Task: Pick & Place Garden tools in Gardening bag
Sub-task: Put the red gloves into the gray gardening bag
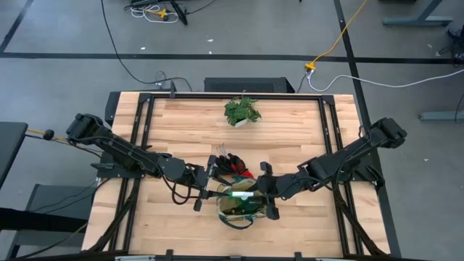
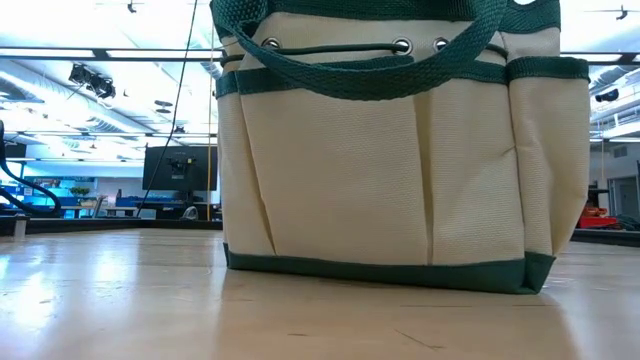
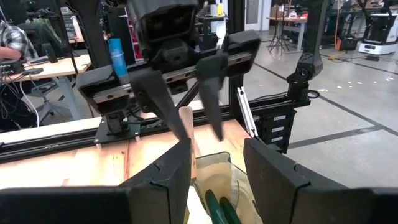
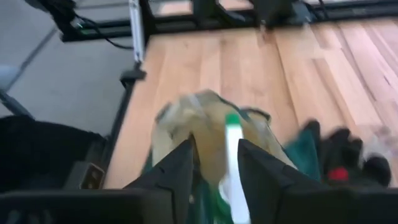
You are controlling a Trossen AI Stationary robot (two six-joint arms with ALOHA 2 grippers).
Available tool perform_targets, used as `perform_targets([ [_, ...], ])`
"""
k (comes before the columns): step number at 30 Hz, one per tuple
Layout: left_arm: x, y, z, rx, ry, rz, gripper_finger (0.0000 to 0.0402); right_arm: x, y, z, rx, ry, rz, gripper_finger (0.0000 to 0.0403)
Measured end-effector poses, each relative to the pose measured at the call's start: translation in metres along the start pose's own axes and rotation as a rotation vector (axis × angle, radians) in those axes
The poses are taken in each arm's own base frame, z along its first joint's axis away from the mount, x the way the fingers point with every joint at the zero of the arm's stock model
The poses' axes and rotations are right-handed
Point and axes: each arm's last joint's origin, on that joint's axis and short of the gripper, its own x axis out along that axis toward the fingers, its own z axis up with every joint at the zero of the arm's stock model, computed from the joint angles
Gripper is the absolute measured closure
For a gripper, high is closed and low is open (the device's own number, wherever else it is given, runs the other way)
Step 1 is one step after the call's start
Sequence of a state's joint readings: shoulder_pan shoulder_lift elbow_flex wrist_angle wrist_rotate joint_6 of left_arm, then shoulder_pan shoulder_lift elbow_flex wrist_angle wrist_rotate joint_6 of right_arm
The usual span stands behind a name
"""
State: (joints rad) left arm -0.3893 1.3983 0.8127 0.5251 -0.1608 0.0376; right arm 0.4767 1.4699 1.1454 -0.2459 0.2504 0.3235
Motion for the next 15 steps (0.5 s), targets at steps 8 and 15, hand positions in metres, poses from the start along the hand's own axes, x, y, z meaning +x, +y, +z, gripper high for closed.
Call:
perform_targets([
  [8, 0.000, 0.000, -0.001, 0.001, 0.006, 0.000, 0.0248, -0.020, -0.006, 0.000, 0.031, 0.045, -0.022, 0.0314],
  [15, 0.000, 0.000, -0.001, 0.001, 0.007, 0.000, 0.0248, -0.037, -0.016, -0.012, 0.111, 0.168, -0.164, 0.0340],
])
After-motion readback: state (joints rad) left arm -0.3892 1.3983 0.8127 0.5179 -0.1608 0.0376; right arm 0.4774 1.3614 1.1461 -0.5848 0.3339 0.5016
